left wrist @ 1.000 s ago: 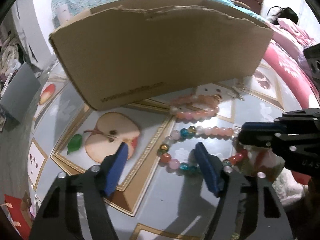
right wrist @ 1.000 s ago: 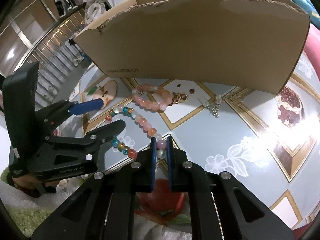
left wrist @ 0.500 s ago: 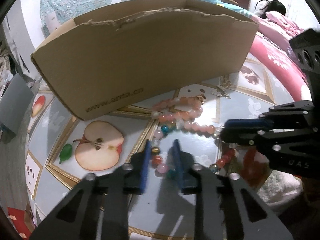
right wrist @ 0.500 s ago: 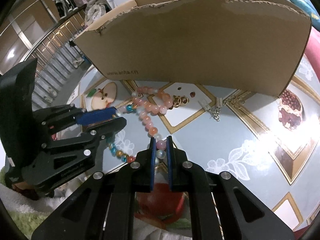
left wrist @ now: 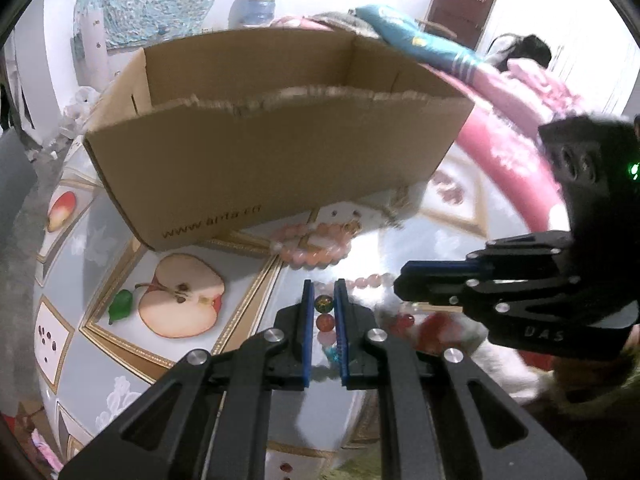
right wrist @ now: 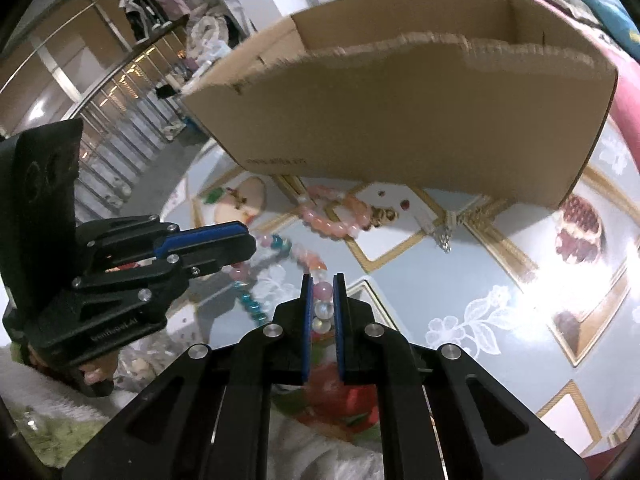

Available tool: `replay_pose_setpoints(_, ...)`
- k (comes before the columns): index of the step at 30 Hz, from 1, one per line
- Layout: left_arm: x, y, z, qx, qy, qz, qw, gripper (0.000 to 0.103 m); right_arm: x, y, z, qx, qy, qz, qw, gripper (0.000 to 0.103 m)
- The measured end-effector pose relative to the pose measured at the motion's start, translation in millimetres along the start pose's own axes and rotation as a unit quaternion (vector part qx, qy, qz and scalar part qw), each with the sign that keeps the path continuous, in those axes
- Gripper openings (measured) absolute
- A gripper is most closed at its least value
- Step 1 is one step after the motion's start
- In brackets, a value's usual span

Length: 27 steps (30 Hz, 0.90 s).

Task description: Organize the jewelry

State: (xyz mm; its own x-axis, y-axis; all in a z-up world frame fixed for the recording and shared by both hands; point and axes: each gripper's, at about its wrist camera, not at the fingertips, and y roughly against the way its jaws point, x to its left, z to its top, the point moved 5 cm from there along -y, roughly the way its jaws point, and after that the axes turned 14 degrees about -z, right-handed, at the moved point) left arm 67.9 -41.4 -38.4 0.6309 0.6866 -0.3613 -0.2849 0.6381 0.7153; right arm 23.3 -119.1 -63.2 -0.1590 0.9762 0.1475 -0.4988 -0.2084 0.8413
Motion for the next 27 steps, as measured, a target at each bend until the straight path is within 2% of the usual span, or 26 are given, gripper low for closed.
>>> replay_pose_setpoints(5,-4.2,25.8,12.8,-0.024,0.005,-0.027,0.9993,0.009,5.1,21.3,14.8,-0.023,0.005,0.01,1.0,0.008)
replay_pose_setpoints(10,-4.7,58.0,37.0,-0.064,0.013,-0.054,0.9964,0.009,8.8,45.8,44.4,-0.053,0.002,0.042,0.998,0.008)
replay_pose_setpoints(13,-4.0,82.6,63.6,-0.098,-0.009,-0.059,0.9934,0.009,11.3,59.8,76.4,-0.083,0.012,0.059,0.995,0.008)
replay_pose_setpoints(17,5.4,99.0,102.9,-0.13,-0.037,-0.042,0.9899,0.009,10.7,64.2,130.7,-0.103,0.022,0.086,0.991,0.008)
replay_pose_setpoints(21,37.5,88.2,139.6,-0.12,-0.039,-0.012,0.9919,0.009,9.2,26.1,183.2,-0.058,0.015,0.087,0.994,0.008)
replay_pose_setpoints(23,57.7,70.1,152.1,-0.092,-0.02,-0.007,0.9955,0.009,4.8,5.2,193.0,-0.02,0.01,0.088,0.996,0.008)
replay_pose_setpoints(27,93.4,34.0,162.7,-0.036,0.01,0.018,0.9992,0.009,9.2,-53.5,206.3,0.061,0.013,0.057,0.996,0.008)
